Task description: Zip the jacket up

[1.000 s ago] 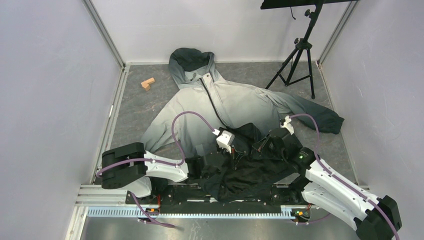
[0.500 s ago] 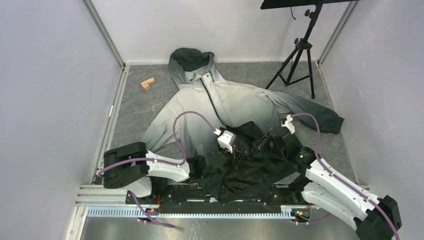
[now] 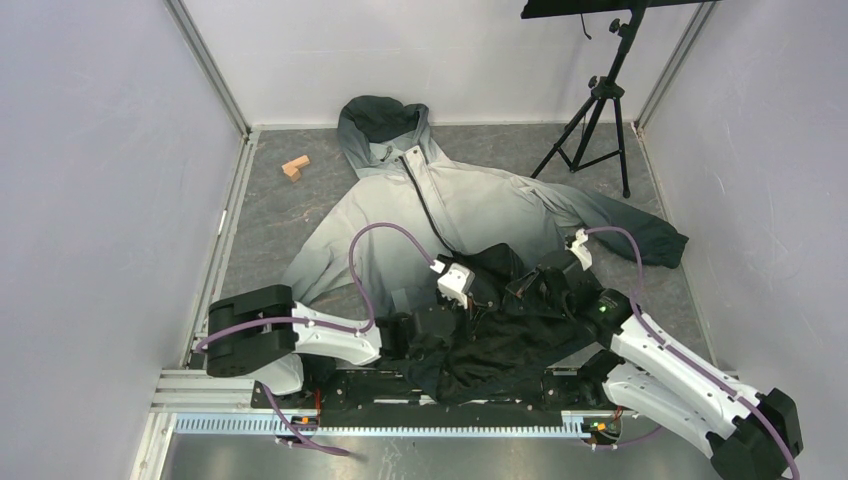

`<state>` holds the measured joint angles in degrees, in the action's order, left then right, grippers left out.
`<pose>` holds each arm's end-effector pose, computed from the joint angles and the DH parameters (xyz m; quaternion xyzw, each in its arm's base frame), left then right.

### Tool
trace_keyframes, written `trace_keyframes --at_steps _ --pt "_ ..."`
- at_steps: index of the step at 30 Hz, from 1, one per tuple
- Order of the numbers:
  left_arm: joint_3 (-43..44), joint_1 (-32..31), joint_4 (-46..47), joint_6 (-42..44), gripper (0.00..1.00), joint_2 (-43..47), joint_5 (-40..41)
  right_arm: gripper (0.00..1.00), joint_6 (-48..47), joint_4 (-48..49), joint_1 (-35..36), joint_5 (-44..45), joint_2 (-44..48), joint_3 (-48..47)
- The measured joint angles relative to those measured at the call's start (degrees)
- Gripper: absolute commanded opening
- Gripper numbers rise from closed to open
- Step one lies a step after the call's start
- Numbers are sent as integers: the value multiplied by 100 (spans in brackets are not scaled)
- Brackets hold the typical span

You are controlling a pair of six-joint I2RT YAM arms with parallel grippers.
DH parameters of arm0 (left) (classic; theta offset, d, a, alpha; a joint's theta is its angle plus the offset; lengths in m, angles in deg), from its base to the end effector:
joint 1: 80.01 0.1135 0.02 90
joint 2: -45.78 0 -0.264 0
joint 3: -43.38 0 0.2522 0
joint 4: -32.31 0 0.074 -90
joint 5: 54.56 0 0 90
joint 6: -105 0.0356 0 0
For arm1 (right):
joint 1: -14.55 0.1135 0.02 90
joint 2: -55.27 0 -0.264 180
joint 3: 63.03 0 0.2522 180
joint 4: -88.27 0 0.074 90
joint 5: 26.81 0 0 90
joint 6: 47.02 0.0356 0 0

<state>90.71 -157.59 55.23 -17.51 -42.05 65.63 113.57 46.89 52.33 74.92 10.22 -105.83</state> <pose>0.0824 -0.2907 0.1819 0.1565 0.7785 -0.3471 0.4990 0.1343 0.0949 0.2153 0.2968 0.8658 0.2626 0.3053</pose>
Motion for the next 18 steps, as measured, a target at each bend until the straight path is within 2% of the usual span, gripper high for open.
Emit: trace_keyframes --at_steps 18 --pt "442 -291 -647 321 2 -175 584 0 623 -463 0 90 -177 -304"
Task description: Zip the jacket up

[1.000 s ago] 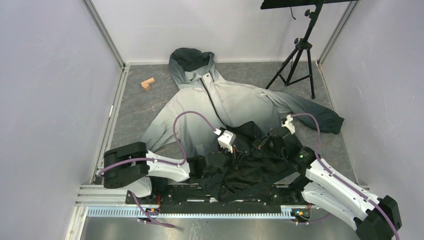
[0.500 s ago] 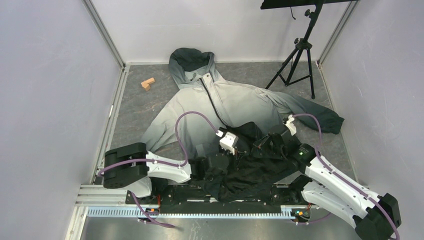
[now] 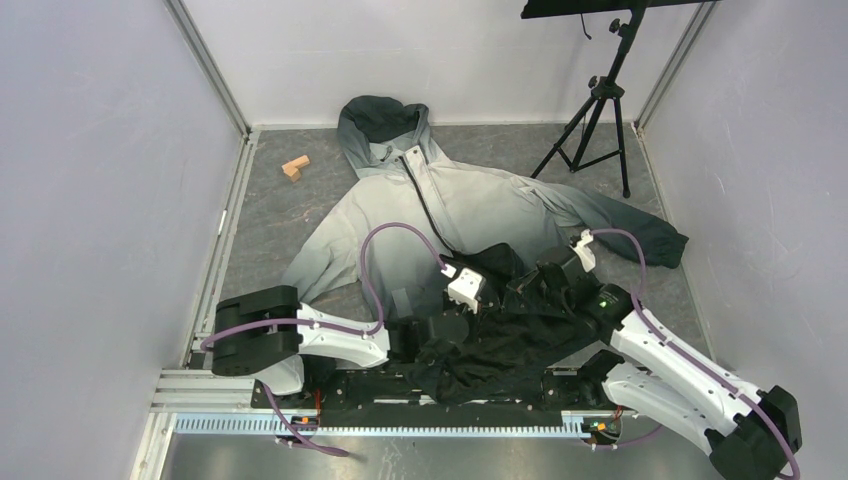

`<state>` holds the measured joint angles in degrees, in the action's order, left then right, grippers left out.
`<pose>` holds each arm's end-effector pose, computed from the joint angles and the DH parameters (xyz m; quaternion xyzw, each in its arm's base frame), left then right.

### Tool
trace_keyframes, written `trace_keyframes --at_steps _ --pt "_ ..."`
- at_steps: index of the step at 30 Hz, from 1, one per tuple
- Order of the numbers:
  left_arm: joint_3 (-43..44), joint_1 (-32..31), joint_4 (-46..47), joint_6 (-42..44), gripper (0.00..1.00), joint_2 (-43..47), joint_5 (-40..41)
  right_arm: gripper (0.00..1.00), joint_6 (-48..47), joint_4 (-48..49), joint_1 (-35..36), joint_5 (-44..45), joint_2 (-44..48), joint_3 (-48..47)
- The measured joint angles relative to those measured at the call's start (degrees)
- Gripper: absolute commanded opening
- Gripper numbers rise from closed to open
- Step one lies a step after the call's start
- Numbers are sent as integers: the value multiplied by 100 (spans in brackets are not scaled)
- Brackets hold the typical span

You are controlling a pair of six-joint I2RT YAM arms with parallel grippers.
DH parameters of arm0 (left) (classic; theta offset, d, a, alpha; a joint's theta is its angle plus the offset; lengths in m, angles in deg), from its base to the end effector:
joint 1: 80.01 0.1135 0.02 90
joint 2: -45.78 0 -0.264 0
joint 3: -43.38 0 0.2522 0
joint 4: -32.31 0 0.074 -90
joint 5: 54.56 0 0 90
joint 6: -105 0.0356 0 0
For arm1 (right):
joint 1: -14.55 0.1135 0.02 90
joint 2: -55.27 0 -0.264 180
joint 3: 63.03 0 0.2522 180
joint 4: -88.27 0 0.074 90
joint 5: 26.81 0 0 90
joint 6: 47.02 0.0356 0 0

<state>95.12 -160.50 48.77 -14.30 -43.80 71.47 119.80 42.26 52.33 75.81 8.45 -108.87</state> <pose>0.0724 -0.3052 0.1853 0.1821 0.7837 -0.2916 0.5172 0.1357 0.0954 0.2222 0.3470 0.8581 0.2514 0.2829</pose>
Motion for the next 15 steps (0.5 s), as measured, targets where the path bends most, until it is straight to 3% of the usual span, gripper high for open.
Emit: trace_keyframes --at_steps 15 --pt "149 -26 -122 -17 2 -66 63 0 297 175 11 55 210 22"
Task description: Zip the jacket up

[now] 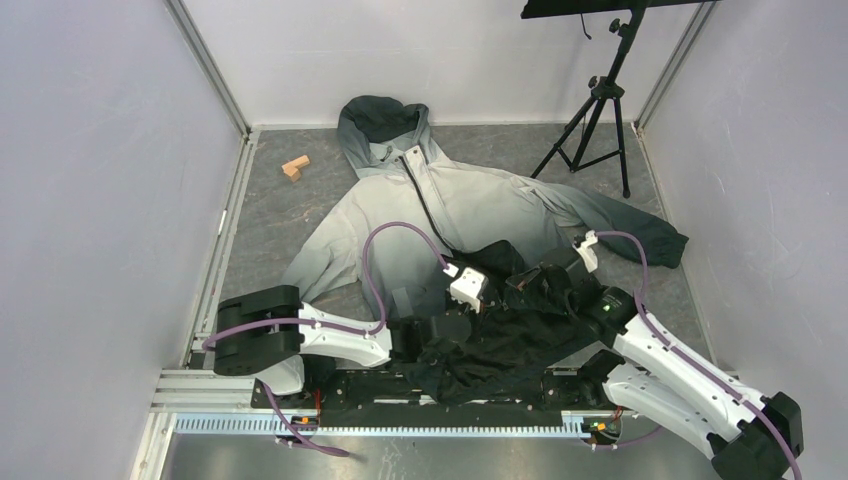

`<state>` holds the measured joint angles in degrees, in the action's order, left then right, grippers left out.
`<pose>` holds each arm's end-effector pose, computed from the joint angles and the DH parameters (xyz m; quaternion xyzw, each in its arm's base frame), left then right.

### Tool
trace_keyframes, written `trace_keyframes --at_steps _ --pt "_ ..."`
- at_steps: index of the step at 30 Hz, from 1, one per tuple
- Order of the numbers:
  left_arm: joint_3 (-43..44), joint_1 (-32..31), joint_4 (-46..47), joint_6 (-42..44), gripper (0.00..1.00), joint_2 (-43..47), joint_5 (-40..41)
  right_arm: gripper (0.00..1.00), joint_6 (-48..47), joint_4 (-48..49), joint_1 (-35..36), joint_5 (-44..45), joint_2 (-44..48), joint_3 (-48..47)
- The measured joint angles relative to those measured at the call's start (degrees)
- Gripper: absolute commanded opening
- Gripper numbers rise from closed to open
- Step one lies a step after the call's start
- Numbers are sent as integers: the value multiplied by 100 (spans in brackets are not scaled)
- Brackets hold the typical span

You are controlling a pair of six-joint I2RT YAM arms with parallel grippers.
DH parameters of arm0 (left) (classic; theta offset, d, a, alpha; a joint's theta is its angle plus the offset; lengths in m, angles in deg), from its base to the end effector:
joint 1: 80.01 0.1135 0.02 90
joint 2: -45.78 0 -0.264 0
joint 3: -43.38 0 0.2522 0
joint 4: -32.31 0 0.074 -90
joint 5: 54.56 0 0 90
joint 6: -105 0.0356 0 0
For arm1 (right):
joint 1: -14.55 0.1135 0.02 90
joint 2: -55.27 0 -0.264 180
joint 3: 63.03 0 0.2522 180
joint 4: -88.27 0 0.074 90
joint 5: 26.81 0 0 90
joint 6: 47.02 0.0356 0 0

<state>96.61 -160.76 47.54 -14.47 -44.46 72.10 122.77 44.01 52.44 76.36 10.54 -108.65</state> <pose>0.0721 -0.3102 0.1876 0.1811 0.7849 -0.2877 0.5181 0.1341 0.0941 0.2286 0.3686 0.8357 0.2820 0.2936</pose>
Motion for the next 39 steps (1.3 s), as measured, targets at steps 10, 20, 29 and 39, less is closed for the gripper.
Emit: trace_keyframes --at_steps 10,20,29,39 --pt "76 -28 -214 0 2 0 179 0 144 55 0 -9 -59 81" --pt "341 -374 -649 297 2 -105 852 0 271 42 0 -4 -153 76" --pt "868 -560 -1139 474 2 -398 1429 0 426 -15 -2 22 -225 -127" --pt "553 -560 -680 634 2 -396 1351 0 492 -85 13 -142 -225 -262"
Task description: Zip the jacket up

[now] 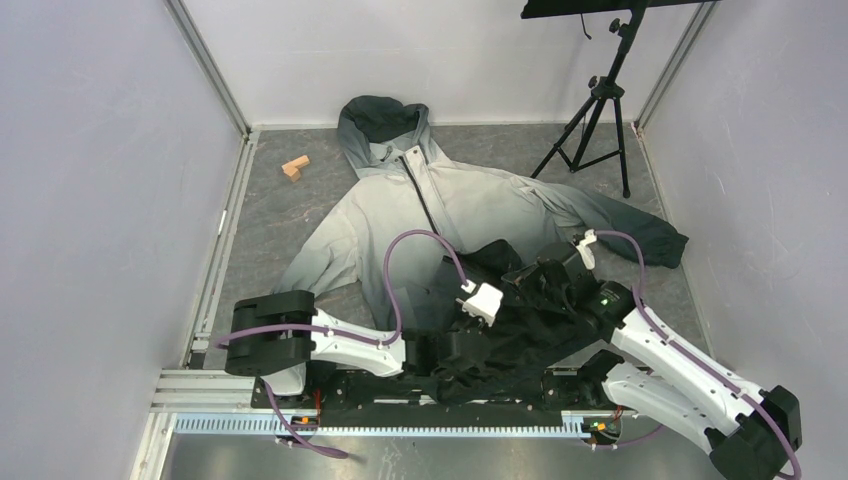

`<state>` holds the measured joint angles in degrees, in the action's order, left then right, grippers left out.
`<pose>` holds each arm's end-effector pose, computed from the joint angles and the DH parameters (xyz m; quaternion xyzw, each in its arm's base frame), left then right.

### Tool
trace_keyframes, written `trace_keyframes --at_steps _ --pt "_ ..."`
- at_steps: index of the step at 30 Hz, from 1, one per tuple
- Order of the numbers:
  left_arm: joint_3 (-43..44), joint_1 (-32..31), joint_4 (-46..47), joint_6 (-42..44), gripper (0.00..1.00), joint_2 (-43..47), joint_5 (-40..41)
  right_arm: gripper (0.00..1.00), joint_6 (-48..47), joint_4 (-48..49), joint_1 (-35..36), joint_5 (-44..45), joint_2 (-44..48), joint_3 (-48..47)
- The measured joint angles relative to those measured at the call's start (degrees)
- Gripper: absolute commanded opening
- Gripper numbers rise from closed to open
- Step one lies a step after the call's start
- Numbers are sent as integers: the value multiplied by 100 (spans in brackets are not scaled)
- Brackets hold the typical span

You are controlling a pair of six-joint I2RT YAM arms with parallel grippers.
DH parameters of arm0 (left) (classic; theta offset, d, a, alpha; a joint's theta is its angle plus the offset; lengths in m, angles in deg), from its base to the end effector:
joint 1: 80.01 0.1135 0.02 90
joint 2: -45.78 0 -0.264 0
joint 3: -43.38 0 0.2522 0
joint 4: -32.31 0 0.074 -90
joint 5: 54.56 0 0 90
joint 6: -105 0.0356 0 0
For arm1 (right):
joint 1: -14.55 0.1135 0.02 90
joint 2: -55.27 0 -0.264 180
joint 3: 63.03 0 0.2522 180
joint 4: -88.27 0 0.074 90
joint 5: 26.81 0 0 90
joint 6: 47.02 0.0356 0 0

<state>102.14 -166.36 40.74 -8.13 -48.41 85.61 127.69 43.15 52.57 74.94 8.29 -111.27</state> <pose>0.0484 -0.3286 0.1866 0.2161 0.7738 -0.1777 0.5684 0.1388 0.0993 0.2366 0.3995 0.8244 0.2970 0.2695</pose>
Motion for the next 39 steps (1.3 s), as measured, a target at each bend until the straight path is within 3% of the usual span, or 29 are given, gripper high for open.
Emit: trace_keyframes --at_steps 8,27,39 --pt "-461 42 780 57 2 42 -933 0 -59 -114 -68 -223 -109 0" --pt "-1108 413 1952 -90 2 39 -2105 0 -179 -310 -658 -1060 -105 26" --pt "-1530 605 2094 -533 2 212 -2944 0 -411 387 -723 -1196 686 1196"
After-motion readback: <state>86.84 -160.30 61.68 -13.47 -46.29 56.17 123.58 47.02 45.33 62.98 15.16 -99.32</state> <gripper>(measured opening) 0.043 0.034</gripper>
